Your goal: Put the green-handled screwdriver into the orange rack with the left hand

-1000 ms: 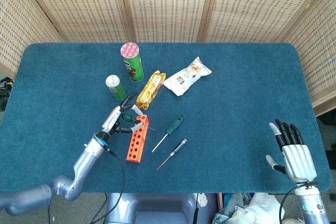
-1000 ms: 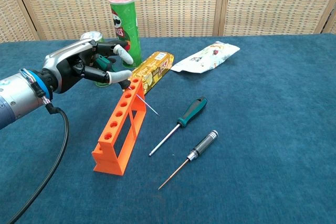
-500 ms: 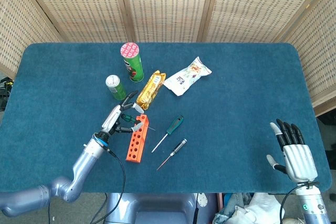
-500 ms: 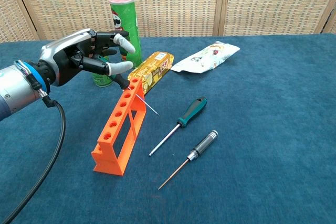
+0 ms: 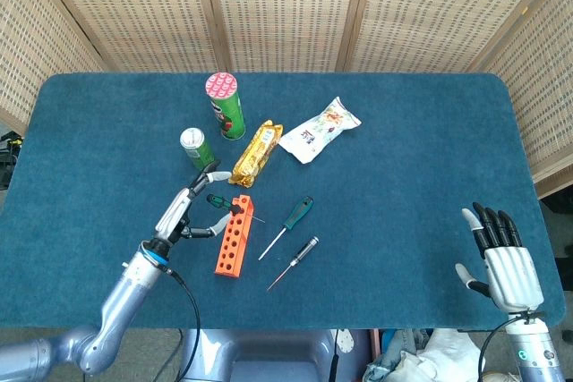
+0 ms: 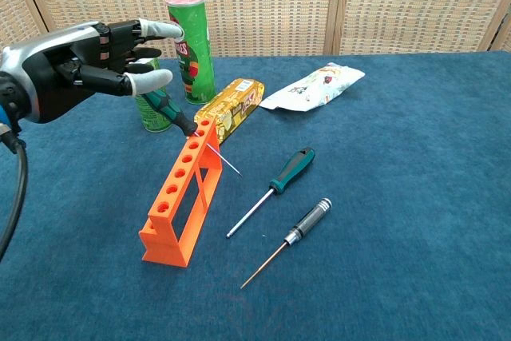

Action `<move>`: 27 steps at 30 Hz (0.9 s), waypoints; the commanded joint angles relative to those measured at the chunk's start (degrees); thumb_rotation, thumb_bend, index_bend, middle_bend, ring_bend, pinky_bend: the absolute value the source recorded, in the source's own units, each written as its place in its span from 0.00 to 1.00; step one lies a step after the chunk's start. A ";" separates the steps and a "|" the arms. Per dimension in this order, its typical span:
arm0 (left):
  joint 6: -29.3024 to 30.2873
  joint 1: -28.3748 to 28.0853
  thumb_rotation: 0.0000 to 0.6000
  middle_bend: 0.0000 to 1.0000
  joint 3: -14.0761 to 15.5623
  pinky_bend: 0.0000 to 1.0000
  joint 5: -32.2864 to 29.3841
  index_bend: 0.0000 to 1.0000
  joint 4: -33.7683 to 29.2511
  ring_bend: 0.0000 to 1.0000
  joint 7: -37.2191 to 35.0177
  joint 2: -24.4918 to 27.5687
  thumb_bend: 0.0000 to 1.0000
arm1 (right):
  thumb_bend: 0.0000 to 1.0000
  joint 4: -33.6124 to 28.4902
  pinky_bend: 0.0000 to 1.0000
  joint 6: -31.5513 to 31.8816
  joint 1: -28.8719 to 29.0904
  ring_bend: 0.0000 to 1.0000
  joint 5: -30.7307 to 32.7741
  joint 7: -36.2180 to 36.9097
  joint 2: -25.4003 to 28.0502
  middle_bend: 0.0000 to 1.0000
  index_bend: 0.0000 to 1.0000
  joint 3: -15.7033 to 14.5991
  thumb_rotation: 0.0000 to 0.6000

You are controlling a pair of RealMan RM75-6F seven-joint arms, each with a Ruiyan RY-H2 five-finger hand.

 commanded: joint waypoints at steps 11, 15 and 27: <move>2.72 4.14 1.00 0.00 1.85 0.00 -2.44 0.17 -5.53 0.00 5.40 3.18 0.37 | 0.24 0.10 0.00 -0.30 0.07 0.00 0.26 0.17 -0.01 0.00 0.00 0.07 1.00; 2.35 4.32 1.00 0.00 1.74 0.00 -2.32 0.18 -5.27 0.00 5.14 3.15 0.37 | 0.24 -0.05 0.00 -0.35 0.10 0.00 0.10 -0.18 -0.10 0.00 0.00 -0.03 1.00; 0.11 2.97 1.00 0.00 0.47 0.00 -3.89 0.18 -3.41 0.00 5.00 -0.04 0.37 | 0.24 -0.04 0.00 -0.44 0.11 0.00 0.21 -0.25 -0.11 0.00 0.00 0.00 1.00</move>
